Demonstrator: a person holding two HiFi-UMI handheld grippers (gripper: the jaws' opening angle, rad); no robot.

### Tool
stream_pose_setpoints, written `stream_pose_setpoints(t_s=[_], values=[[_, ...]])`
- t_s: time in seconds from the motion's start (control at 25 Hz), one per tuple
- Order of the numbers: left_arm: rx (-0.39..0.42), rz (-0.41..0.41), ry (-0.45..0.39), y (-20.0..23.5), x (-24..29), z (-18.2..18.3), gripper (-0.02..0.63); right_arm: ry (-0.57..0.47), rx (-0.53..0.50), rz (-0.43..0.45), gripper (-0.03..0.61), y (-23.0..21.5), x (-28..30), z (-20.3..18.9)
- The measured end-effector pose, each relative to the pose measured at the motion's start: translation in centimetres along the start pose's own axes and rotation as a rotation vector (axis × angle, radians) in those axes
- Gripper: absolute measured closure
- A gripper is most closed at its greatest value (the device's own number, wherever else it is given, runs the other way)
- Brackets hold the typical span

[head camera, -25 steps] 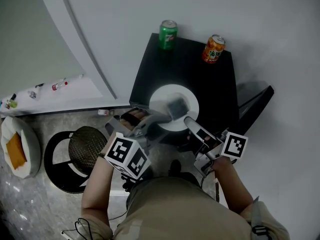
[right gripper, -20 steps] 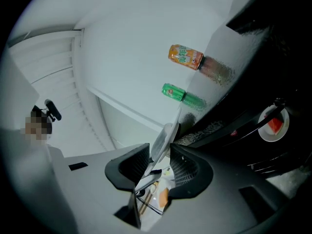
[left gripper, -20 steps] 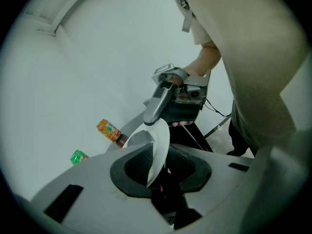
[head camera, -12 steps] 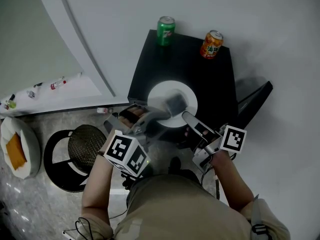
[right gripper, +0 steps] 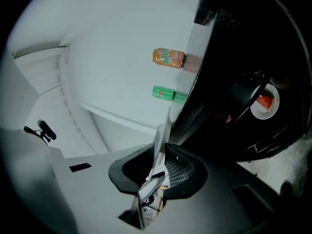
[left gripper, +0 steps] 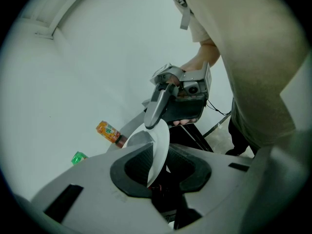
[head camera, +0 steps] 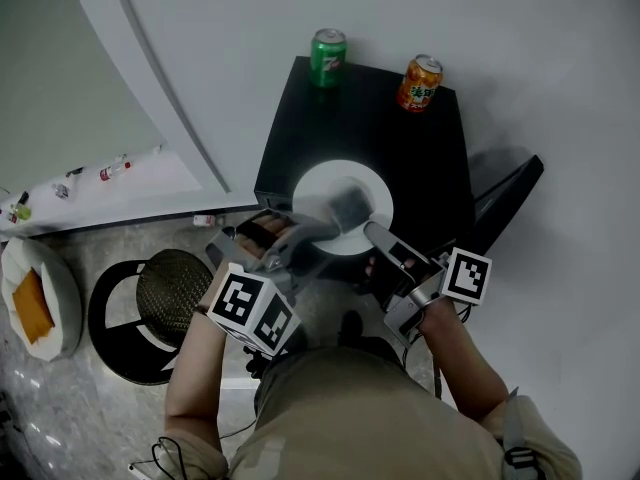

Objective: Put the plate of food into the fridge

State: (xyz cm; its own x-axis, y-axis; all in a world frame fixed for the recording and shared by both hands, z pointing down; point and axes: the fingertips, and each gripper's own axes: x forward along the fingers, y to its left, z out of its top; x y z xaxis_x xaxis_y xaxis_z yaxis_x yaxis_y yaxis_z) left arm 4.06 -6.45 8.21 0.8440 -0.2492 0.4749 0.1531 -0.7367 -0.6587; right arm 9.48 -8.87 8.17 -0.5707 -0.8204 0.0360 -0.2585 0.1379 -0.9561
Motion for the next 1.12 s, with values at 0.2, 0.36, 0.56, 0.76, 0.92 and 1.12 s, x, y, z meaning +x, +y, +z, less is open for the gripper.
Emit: stream_pose_setpoints(t_s=[0.2, 0.36, 0.56, 0.76, 0.92, 1.12], values=[[-0.002, 0.008, -0.016, 0.2, -0.2, 0.2, 0.535, 0.002, 0.000, 0.036, 0.500, 0.4, 0.1, 0.0], [-0.003, 0.015, -0.024, 0.3, -0.5, 0.4, 0.541, 0.017, -0.025, 0.053, 0.491, 0.8, 0.3, -0.1], [0.013, 0.006, -0.009, 0.0, -0.3, 0.2, 0.540, 0.028, 0.039, 0.037, 0.491, 0.3, 0.8, -0.5], [0.013, 0.004, 0.003, -0.4, 0.0, -0.3, 0.534, 0.006, 0.116, 0.021, 0.517, -0.5, 0.7, -0.7], [0.009, 0.012, -0.006, -0.7, 0.0, -0.3, 0.532, -0.004, 0.145, 0.021, 0.520, -0.5, 0.6, -0.9], [0.010, 0.020, -0.016, -1.4, -1.0, 0.1, 0.529, -0.011, 0.153, 0.022, 0.523, 0.0, 0.1, -2.0]])
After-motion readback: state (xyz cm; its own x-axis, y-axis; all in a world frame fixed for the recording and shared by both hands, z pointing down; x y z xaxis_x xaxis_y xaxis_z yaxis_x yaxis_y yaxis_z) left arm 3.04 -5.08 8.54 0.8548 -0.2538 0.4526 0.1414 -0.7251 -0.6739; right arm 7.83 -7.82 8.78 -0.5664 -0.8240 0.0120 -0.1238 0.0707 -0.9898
